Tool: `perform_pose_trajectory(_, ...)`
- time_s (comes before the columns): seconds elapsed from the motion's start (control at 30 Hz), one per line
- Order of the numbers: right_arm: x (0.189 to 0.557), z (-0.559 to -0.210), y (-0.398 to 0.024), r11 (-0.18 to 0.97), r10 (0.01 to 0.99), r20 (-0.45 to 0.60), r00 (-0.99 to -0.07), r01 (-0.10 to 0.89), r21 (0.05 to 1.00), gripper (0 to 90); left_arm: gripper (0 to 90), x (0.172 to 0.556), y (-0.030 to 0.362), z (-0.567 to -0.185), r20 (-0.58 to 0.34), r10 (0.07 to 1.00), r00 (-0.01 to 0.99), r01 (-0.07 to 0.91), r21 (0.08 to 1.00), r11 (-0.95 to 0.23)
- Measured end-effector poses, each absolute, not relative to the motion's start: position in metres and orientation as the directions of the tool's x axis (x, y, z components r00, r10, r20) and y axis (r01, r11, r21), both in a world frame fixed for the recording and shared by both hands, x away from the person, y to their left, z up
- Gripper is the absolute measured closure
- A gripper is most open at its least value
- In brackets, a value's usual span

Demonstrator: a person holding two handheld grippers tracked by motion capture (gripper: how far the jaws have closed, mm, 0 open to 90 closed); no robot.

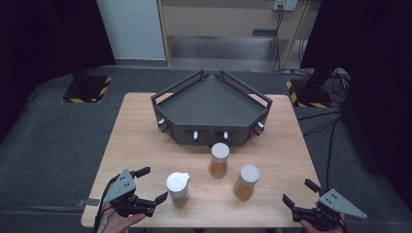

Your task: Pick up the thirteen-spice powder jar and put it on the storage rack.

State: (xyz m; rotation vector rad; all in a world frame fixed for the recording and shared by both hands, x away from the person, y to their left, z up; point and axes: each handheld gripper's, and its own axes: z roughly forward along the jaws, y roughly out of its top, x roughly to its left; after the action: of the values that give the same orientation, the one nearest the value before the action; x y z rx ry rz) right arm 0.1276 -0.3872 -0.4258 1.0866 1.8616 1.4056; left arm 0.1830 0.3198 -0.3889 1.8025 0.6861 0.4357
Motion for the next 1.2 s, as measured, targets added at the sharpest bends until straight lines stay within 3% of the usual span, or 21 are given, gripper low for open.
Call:
perform_pose_trajectory(0.67, 0.128, -0.427, -0.389, 0.11, 0.856, 0.047, -0.516, 0.269, 0.957, 3.8, 4.9, 0.216, 0.29, -0.407, -0.054, 0.589, 0.806, 0.26, 0.927, -0.27)
perform_pose_trajectory(0.97, 0.128, -0.427, -0.389, 0.111, 0.855, 0.045, -0.517, 0.268, 0.957, 3.8, 13.0, 0.222, 0.285, -0.421, -0.051, 0.571, 0.819, 0.248, 0.93, -0.272)
perform_pose_trajectory(1.2, 0.128, -0.427, -0.389, 0.111, 0.855, 0.047, -0.517, 0.27, 0.956, 3.9, 26.2, 0.22, 0.282, -0.429, -0.021, 0.569, 0.822, 0.214, 0.937, -0.275)
